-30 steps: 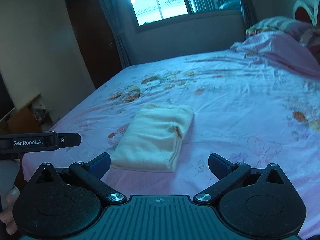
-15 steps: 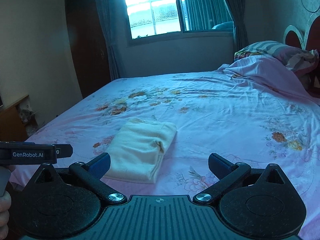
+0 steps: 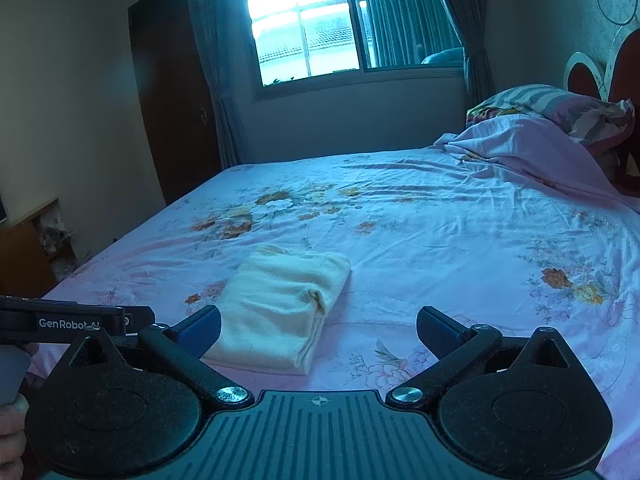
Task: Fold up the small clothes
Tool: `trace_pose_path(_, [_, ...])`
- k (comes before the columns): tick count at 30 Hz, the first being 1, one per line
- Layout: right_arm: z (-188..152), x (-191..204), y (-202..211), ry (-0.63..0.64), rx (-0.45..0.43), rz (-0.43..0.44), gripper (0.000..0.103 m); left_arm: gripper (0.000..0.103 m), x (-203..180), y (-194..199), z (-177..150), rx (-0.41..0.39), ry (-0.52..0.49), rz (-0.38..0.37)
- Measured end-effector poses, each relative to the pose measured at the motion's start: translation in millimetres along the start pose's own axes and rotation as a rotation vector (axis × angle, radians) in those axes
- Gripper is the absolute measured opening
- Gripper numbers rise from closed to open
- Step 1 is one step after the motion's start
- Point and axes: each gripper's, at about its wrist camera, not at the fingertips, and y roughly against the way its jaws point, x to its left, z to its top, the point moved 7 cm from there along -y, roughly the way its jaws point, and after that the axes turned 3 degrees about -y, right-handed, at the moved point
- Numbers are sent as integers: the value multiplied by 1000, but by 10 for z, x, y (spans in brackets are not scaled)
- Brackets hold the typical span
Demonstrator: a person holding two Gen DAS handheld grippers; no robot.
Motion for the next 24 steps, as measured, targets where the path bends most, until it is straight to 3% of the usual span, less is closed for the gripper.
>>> trace_pose_path(24, [37, -158, -8, -32, -1, -29, 103, 98, -131, -38, 5, 7, -24, -35])
